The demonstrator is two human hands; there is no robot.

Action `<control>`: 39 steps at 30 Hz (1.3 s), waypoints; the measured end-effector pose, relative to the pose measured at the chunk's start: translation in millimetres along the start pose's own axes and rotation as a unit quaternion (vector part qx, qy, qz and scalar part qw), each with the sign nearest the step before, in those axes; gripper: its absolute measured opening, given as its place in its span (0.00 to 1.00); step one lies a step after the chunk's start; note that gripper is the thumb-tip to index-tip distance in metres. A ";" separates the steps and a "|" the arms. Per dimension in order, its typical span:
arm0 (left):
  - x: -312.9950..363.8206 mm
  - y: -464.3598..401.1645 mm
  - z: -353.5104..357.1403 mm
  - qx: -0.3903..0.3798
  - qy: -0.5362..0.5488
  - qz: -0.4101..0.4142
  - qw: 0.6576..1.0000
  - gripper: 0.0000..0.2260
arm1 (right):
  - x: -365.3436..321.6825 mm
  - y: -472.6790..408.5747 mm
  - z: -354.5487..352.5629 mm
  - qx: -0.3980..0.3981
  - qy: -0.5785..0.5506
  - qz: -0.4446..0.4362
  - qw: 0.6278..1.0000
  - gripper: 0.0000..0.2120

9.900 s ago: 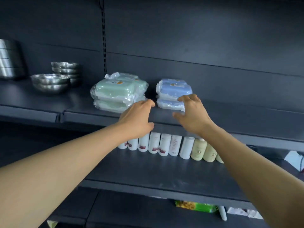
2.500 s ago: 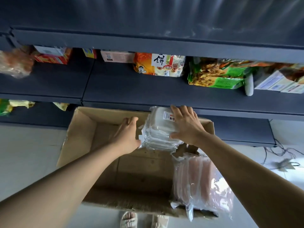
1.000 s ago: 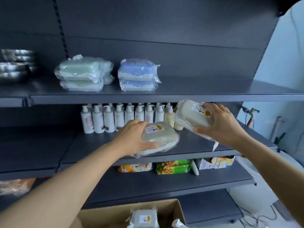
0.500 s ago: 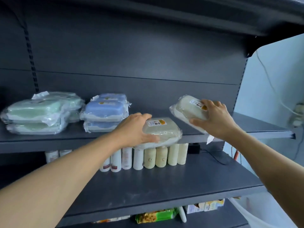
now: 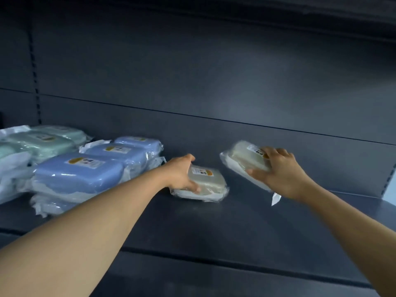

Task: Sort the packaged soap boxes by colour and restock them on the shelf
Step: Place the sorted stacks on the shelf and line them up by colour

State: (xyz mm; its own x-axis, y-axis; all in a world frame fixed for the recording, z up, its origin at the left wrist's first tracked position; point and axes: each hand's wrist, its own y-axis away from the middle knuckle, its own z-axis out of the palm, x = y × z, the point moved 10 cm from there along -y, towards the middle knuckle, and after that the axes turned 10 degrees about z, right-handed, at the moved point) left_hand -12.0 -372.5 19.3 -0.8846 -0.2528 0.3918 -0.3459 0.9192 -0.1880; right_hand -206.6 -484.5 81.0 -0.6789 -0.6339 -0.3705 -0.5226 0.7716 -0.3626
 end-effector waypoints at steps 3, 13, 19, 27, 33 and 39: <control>-14.2 -21.2 5.7 -0.003 0.012 -0.009 1.000 0.39 | 2.3 -20.3 14.0 -0.015 -0.004 -0.016 1.000 0.31; -10.8 -18.5 -47.1 0.085 -0.183 -0.046 0.978 0.39 | -48.6 -45.1 57.9 -0.079 -0.007 -0.093 0.992 0.36; -0.2 9.2 -68.5 0.053 -0.246 -0.066 0.966 0.34 | -96.9 -51.7 93.8 -0.114 0.012 -0.132 0.985 0.36; 15.0 50.0 -63.5 0.037 -0.261 -0.039 0.964 0.27 | -98.0 -52.6 100.9 -0.058 0.096 -0.129 0.985 0.35; 24.3 84.7 -66.1 0.046 -0.235 -0.031 0.970 0.26 | -111.4 -1.4 74.4 -0.060 0.062 -0.142 0.986 0.34; 49.7 141.8 -75.0 0.063 -0.194 0.028 0.979 0.26 | -118.3 80.2 44.2 -0.085 0.032 -0.133 0.987 0.28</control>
State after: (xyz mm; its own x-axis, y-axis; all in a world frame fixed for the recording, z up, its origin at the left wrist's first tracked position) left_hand -81.6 -232.1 79.7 -0.9473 -0.3203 0.0107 -0.3069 0.8971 -0.3179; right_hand -145.4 -350.0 57.9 -0.5345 -0.8146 -0.2253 -0.7616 0.5798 -0.2896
